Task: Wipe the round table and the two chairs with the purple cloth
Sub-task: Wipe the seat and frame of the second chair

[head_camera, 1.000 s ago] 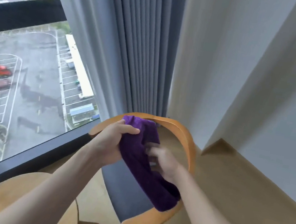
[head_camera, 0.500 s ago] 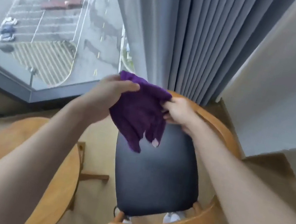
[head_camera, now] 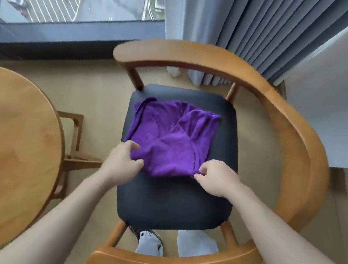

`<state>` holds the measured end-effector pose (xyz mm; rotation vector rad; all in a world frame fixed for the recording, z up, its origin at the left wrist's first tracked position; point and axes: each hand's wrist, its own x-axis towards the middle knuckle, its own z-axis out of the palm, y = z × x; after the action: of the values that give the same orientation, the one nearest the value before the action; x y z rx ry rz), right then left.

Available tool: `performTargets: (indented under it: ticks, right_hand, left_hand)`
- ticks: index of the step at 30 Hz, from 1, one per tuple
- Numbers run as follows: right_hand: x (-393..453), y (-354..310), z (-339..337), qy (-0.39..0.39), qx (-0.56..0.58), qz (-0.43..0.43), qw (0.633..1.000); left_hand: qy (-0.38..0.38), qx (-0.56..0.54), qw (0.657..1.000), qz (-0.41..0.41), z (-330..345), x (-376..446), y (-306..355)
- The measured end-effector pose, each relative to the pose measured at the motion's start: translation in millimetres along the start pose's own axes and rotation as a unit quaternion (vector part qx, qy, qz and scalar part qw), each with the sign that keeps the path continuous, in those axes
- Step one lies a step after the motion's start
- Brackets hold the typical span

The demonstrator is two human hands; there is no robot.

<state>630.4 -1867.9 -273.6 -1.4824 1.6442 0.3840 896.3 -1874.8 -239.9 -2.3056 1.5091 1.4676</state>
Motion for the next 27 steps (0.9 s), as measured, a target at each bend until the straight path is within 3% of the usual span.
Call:
performTargets:
  ticks: [2,5,7,12,16,20,27]
  right_hand:
    - [10.9,2.7,20.2,0.003,-0.007,0.026,1.000]
    - [41.5,-6.4,45.0,0.107,-0.010,-0.002,0.994]
    - [69.0,-20.0,59.6,0.173,-0.037,-0.038,0.984]
    - [159.0,-52.4,95.7,0.248,-0.080,-0.055,0.964]
    - [191.0,-53.5,129.5,0.326,-0.123,-0.042,0.936]
    - [184.8,-51.4,128.0,0.320,-0.161,-0.096,0.929]
    - [164.2,-9.3,98.5,0.223,-0.199,-0.220,0.929]
  left_hand:
    - [0.002,0.043,0.999,0.018,31.9,17.1,-25.3]
    - [0.040,0.115,0.986,0.118,71.1,48.5,-42.3]
    - [0.104,0.190,0.961,0.170,89.8,77.5,-47.2]
    - [0.199,0.224,0.941,0.158,117.9,162.6,-73.2]
    - [0.273,0.236,0.910,0.206,139.3,188.4,-96.8]
    - [0.269,0.233,0.909,0.217,135.7,181.6,-96.9]
    - [0.221,0.246,0.922,0.202,160.7,163.8,-54.2]
